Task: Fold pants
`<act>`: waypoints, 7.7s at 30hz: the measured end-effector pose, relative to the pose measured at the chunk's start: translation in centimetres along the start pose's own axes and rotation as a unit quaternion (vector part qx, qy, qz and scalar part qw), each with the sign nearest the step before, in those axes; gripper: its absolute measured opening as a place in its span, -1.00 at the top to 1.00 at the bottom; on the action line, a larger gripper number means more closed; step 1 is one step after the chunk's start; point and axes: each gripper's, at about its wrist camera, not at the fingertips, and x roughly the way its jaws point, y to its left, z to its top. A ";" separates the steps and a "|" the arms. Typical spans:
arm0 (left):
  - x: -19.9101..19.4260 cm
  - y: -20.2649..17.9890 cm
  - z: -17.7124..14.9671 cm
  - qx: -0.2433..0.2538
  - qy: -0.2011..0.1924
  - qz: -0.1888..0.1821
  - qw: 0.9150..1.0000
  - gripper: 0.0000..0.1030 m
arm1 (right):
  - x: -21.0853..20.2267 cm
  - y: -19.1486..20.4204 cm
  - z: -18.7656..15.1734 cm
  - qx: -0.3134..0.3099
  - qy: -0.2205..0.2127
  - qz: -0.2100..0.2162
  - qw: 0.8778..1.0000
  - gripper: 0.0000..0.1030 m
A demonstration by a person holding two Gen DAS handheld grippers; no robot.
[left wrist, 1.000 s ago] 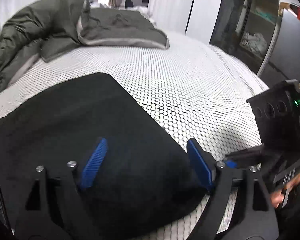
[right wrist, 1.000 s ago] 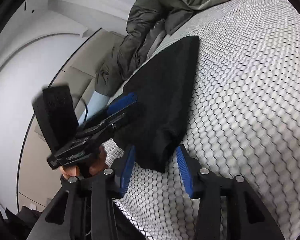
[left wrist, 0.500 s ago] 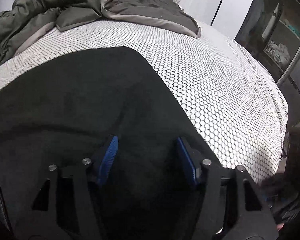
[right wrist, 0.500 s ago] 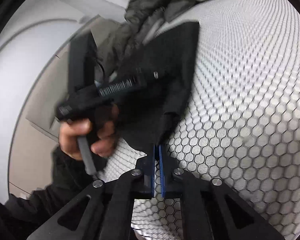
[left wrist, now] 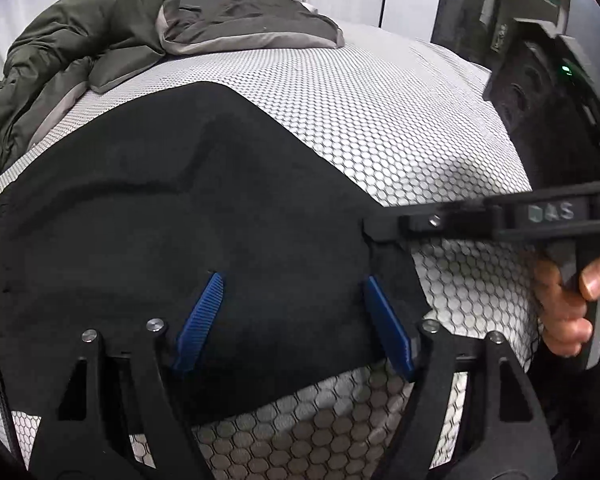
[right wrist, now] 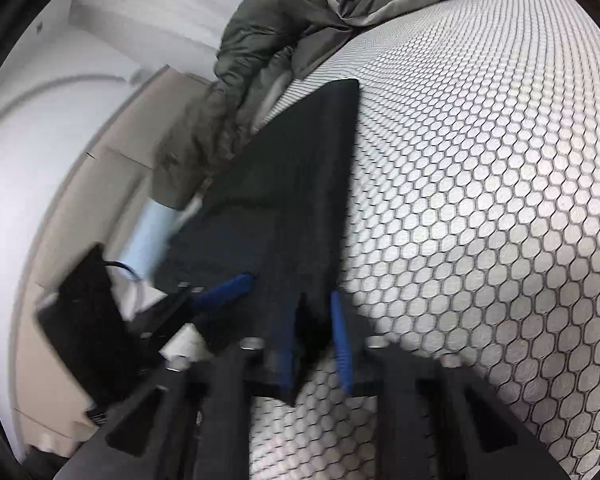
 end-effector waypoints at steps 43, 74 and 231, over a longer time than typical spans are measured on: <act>-9.7 14.8 -5.2 -0.217 -0.089 0.046 0.971 -0.51 | 2.7 6.0 6.9 -0.137 -0.018 -0.060 0.989 -0.14; -16.1 39.6 -14.5 -0.522 -0.197 0.188 0.808 0.92 | 5.6 5.8 5.8 -0.120 0.010 -0.074 0.990 -0.51; -5.5 25.1 -6.8 -0.229 -0.030 0.160 0.960 -0.58 | 4.3 8.4 6.6 -0.132 -0.045 -0.051 0.989 0.82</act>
